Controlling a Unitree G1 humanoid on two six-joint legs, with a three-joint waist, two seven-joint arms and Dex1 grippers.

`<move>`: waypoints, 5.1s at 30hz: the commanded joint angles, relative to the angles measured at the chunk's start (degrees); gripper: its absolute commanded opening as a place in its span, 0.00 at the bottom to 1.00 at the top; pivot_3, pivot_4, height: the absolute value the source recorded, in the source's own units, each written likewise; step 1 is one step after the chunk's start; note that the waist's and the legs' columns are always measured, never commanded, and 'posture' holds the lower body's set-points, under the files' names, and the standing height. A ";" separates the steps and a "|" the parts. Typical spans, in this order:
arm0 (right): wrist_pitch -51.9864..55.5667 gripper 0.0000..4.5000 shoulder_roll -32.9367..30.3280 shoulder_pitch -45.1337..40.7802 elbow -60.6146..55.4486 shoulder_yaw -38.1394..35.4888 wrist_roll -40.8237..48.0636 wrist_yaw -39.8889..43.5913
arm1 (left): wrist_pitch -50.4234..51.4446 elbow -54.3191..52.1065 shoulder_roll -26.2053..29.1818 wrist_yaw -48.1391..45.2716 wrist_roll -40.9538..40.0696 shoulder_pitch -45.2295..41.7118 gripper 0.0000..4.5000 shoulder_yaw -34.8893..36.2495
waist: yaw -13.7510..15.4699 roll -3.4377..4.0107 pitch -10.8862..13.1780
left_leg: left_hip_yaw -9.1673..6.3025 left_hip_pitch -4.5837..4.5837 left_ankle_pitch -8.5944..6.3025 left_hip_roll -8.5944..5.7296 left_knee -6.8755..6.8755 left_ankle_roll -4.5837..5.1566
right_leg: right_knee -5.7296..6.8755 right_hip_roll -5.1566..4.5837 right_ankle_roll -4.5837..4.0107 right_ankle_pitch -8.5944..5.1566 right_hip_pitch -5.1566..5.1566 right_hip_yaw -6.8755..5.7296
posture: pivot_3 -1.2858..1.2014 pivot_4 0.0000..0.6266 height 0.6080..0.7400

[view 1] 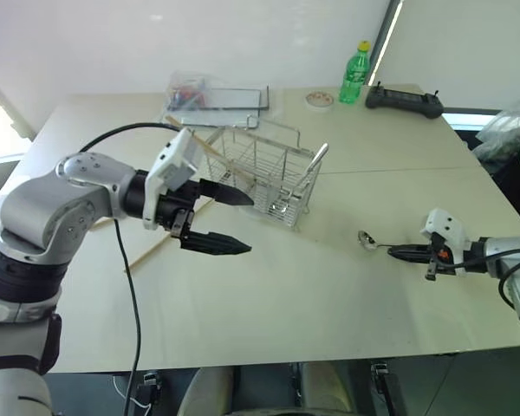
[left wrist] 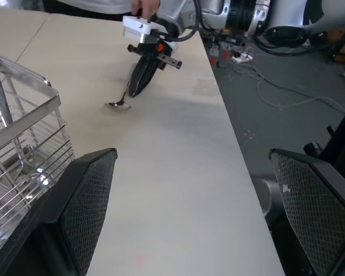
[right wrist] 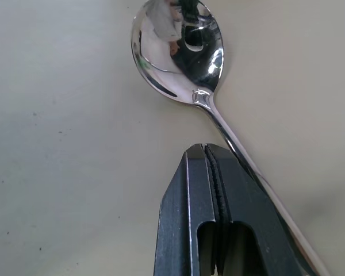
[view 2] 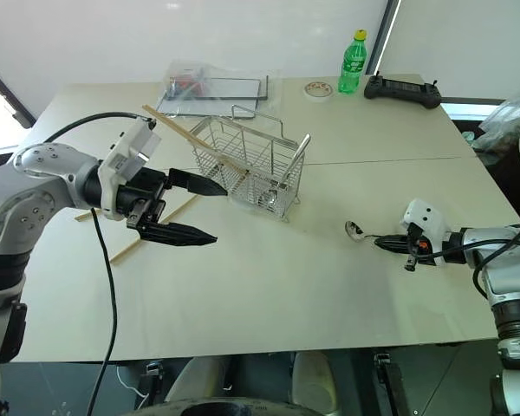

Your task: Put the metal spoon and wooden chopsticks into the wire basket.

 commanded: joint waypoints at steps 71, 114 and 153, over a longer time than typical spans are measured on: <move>33.70 0.02 5.36 -0.88 -41.67 -17.37 27.94 -12.65 | 1.07 1.55 -1.39 8.27 -3.38 -0.33 1.00 11.68 | -0.10 -0.03 0.12 | -0.28 -0.05 0.00 0.09 -0.05 -0.02 | 0.05 -0.01 0.18 0.11 -0.12 0.02 | 0.52 0.24 0.89; 16.93 0.02 -6.99 31.22 -52.18 -20.29 18.98 -4.80 | 1.90 1.04 0.16 6.89 -3.58 -0.29 1.00 10.17 | 1.37 -0.22 0.11 | -0.06 -0.21 -0.06 0.05 -0.09 0.08 | -0.12 -0.04 0.17 0.01 -0.15 -0.04 | 0.52 0.24 0.89; 1.50 0.83 -0.26 19.16 -36.91 8.91 5.18 -1.09 | -4.83 -12.14 8.91 -6.74 2.00 9.15 1.00 1.00 | 1.39 -0.30 0.18 | 0.40 -0.09 -0.07 0.39 -0.03 0.08 | -0.20 -0.03 -0.06 0.05 -0.14 -0.04 | 0.52 0.24 0.89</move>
